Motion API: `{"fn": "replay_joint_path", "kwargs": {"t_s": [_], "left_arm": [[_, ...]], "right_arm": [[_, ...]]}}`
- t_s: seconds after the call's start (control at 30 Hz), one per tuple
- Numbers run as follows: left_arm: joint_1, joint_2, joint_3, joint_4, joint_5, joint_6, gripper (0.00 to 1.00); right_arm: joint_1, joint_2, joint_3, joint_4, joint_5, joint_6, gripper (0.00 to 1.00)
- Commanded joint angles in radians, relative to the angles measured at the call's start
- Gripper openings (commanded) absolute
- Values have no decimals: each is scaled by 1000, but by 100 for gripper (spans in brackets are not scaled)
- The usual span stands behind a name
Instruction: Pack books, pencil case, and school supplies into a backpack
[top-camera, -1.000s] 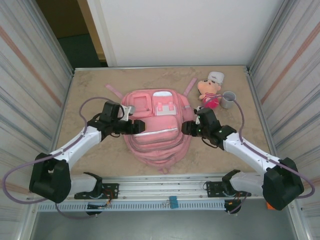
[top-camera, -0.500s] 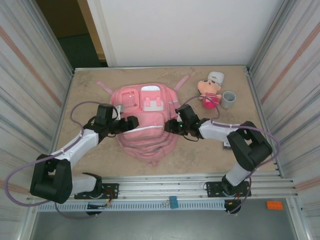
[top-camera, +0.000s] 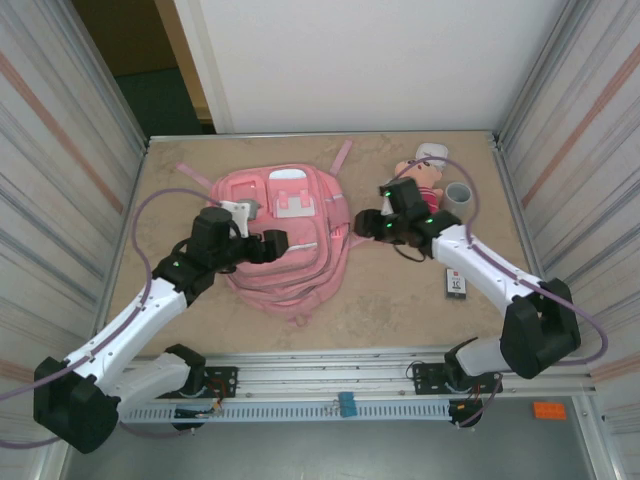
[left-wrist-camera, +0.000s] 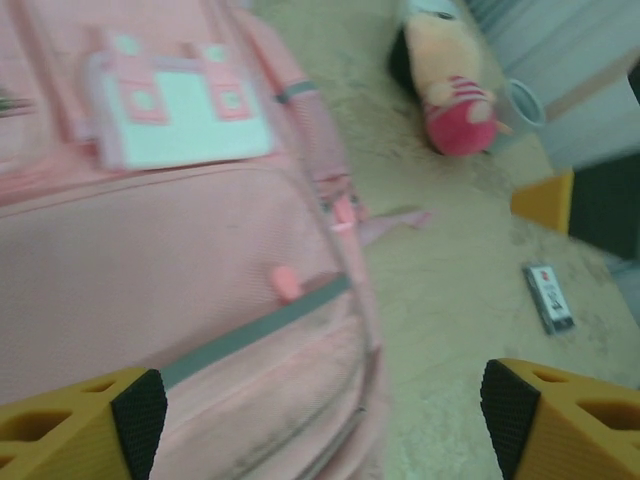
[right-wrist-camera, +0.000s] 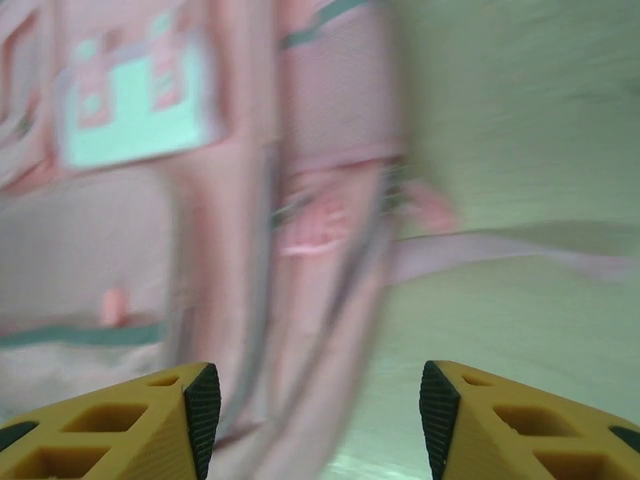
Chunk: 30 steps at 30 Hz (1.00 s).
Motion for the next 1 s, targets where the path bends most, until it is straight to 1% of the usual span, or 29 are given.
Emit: {"fn": "replay_joint_path", "kwargs": {"t_s": [0.0,0.07,0.17,0.27,0.33,0.37,0.47,0.67,0.77,0.87,0.97], "left_arm": [[-55,55,-1,70,-71,-5,84],[-73,102,20,57,-59,-14,84],[-87,138,14,89,-41,-43,85],[-90,144,3,123,-30,-58,85],[-94,143,1,124,-32,-54,85],[-94,140,-1,122,-33,-50,85],[-94,138,-13,125,-38,-47,85],[-94,159,-22,136,-14,-54,86],[-94,161,-25,146,-18,-54,86],[-94,163,-22,154,-20,-50,86],[-93,167,-18,153,-20,-51,86]], "right_arm": [[-136,-29,0,-357,103,-77,56],[-262,-49,-39,-404,100,-76,57],[-467,-87,-133,-374,-2,-101,59],[-663,-106,-195,-332,-66,-144,59],[-750,-104,-212,-306,-118,-174,59],[-775,-99,-216,-294,-134,-186,59],[-784,-78,-225,-248,-153,-189,59],[-749,5,-281,-148,-163,-168,58],[-727,61,-302,-116,-177,-160,58],[-688,100,-316,-81,-206,-141,57],[-608,120,-311,-62,-197,-111,57]]}}
